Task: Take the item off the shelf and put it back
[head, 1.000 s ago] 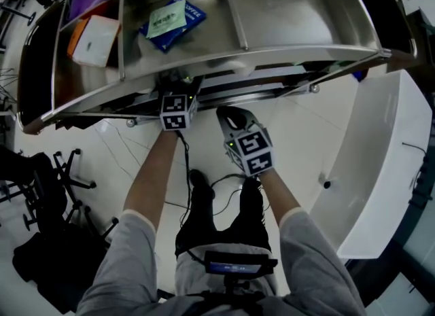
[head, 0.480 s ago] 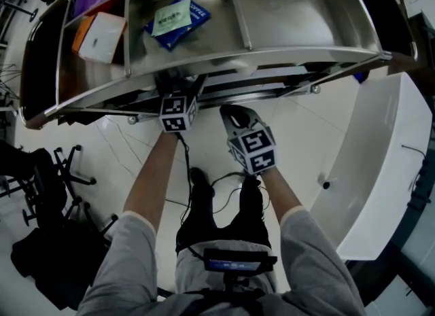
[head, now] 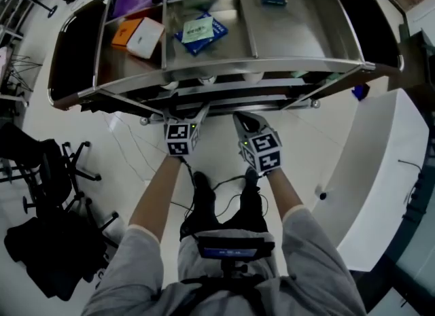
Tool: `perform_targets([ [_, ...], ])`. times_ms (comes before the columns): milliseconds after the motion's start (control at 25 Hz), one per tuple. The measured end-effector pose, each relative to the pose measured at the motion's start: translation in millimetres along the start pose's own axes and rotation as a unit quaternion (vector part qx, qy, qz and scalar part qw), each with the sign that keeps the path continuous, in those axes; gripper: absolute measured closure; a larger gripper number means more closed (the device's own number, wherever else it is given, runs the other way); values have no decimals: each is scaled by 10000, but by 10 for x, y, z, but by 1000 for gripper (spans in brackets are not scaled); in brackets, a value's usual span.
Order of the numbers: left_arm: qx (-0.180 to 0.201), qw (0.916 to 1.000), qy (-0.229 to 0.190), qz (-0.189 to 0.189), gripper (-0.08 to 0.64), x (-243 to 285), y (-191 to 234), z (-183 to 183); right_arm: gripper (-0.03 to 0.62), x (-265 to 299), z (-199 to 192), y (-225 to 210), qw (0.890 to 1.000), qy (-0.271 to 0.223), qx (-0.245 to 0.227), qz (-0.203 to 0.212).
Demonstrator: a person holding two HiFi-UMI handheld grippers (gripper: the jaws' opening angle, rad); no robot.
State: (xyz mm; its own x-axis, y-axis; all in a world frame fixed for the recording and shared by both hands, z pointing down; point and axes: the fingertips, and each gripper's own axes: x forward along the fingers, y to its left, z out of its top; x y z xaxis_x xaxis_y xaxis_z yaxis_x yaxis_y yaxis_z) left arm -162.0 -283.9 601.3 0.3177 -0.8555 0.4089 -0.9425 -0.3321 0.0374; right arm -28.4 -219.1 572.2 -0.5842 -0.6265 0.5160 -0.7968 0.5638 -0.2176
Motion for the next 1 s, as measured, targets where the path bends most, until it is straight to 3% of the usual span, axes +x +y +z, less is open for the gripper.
perform_targets([
  [360,-47,9998,-88,178,128,-941,-83,357,583,-477,174,150,9997,-109,-178,97],
  [720,-15,9976,-126,687,371,-1702,-93,486,583,-939,211,139,9995,-305,-93,-53],
  [880,-155,9953,-100,952,553,-1982,-16,438,583,-1092,179,97,9988,-398,-61,-260],
  [1000,-262,9951,-12,953,554,-2146,-14,340,583,-1221,109,42,9984,-423,31,-376],
])
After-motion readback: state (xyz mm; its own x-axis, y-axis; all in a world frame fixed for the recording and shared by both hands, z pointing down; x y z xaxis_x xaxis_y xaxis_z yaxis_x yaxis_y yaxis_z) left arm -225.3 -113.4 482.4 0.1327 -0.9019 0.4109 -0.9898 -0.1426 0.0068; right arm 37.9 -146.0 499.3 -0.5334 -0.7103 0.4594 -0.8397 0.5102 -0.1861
